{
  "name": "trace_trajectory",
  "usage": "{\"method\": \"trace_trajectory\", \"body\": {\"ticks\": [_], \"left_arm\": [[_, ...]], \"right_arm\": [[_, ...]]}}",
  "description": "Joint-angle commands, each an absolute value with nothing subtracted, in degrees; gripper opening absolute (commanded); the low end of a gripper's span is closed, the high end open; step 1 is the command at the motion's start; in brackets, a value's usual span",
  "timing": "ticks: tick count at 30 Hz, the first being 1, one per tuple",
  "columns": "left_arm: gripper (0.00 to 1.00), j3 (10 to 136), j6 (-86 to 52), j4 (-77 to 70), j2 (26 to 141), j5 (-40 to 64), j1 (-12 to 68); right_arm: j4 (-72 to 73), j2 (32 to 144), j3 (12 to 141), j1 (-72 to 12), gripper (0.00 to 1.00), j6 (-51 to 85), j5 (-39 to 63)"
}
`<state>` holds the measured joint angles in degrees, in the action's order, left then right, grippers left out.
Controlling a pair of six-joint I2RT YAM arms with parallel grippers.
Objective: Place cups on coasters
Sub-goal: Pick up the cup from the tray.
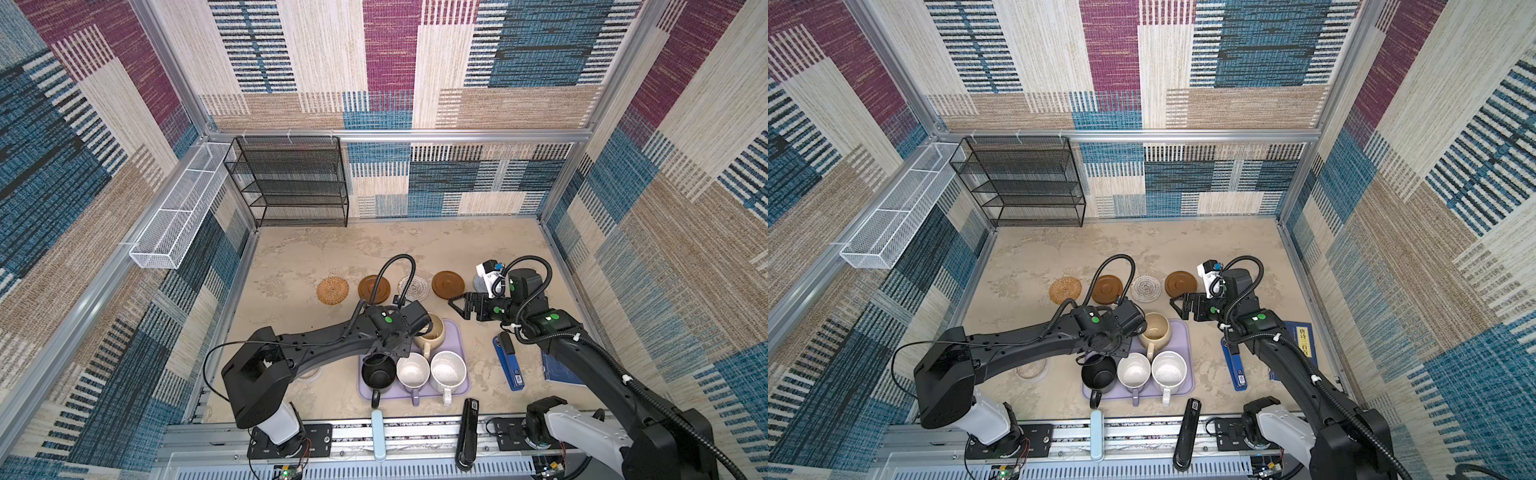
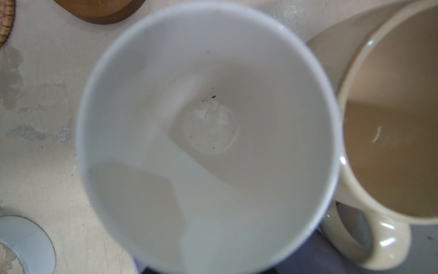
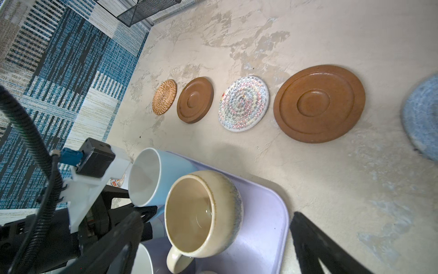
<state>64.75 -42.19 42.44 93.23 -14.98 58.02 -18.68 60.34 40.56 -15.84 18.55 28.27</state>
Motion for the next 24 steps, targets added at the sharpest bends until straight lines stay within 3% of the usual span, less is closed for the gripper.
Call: {"method": "trace_trajectory", "body": {"ticks": [1, 5, 16, 24], "left_arm": [[0.34, 65.0, -43.6, 40.9, 94.2, -15.1, 58.1], [0.31, 64.8, -43.6, 40.6, 94.1, -15.2, 58.1], [0.0, 66.2, -43.5, 40.7, 94.2, -13.9, 58.1], [0.0, 66.1, -42.8, 40.0, 92.0, -12.4, 58.1]], "right_arm": [[-17.0, 60.5, 41.0, -15.9, 1.0, 18.4, 28.0], [-17.1, 60.4, 41.5, -15.9, 1.0, 18.4, 27.7], [-15.4, 59.3, 40.8, -15.9, 1.0, 18.7, 28.0], [-14.9, 59.6, 42.9, -15.9, 0.99, 17.2, 28.7]]}}
